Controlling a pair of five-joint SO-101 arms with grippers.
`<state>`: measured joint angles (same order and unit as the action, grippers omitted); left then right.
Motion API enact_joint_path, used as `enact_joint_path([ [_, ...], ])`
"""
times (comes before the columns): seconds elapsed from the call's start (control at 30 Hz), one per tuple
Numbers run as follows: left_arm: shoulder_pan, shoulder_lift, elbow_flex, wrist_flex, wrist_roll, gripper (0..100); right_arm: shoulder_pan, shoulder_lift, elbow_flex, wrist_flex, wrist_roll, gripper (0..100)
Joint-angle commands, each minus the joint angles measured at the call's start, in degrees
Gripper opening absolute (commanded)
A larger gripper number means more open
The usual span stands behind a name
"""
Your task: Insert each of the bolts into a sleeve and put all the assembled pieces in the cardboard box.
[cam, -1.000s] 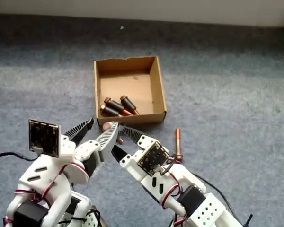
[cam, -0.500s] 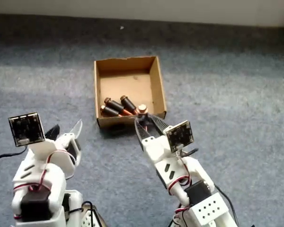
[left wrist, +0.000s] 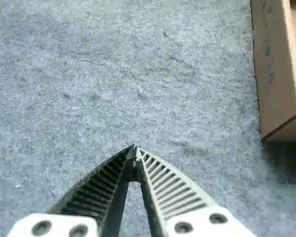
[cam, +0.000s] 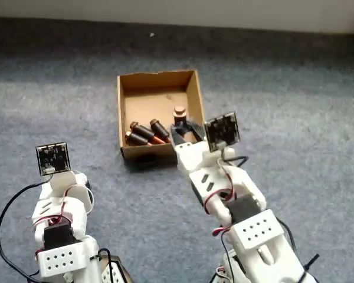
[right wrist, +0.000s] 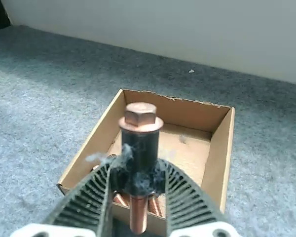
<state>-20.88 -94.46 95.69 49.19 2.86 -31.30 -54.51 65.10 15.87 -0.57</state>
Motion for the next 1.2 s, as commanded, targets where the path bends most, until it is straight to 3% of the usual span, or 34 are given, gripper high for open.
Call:
enact_joint_path([
  [0.0, -0.4, -0.5, 0.7, -2.5, -0.7, 1, 1.6, 14.0, -13.1, -0.4, -0.2, 0.4],
  [0.3, -0.4, -0.5, 0.7, -2.5, -0.8, 1, 6.7, 43.4, -32.7, 0.0, -0.2, 0.7],
  [0.47, -0.4, -0.5, 0.7, -2.5, -0.8, 1, 7.1, 48.9, -35.3, 3.7, -0.3, 14.3],
  [0.57, -0.4, -0.5, 0.7, -2.5, -0.8, 1, 6.6, 48.2, -37.1, 8.0, -0.3, 20.4],
  [0.97, -0.4, -0.5, 0.7, -2.5, -0.8, 1, 2.8, 31.5, -42.0, 32.7, -0.3, 20.6],
  [1.17, -0.4, -0.5, 0.7, -2.5, -0.8, 1, -4.1, 29.2, -38.8, 44.7, -1.1, 20.6],
])
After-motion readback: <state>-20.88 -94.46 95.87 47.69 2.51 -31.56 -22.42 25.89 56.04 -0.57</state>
